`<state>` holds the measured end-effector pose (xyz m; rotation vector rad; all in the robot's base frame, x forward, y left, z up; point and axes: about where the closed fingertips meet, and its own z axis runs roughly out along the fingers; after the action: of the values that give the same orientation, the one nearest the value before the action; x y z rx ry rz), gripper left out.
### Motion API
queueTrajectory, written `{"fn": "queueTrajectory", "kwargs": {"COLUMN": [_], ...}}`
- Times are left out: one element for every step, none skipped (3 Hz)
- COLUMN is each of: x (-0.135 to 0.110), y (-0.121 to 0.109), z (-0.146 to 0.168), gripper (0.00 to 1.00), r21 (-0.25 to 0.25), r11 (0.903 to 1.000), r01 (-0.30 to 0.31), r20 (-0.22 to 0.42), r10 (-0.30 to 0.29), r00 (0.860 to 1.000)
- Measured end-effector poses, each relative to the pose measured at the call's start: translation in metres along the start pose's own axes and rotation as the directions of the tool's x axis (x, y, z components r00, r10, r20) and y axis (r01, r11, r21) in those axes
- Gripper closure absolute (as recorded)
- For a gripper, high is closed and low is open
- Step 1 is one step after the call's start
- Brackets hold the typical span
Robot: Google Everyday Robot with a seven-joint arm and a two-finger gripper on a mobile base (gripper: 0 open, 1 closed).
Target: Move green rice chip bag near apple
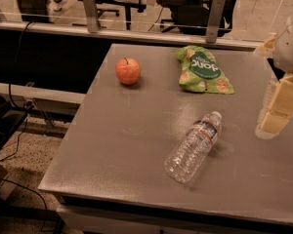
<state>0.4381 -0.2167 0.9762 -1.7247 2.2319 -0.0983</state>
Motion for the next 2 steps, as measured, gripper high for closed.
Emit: {"fn": "queueTrajectory", "kwargs": {"x": [0.000,-0.007], "y": [0.000,-0.023], "z": [0.000,0.005], "gripper": [0.00,0.00], "r21": [0.002,0.022], "r11": [1.0000,0.9987], "r01": [0.000,-0.045], "r20": [0.000,0.011], "r10": [0.000,0.045], "r00": [1.000,0.999]}}
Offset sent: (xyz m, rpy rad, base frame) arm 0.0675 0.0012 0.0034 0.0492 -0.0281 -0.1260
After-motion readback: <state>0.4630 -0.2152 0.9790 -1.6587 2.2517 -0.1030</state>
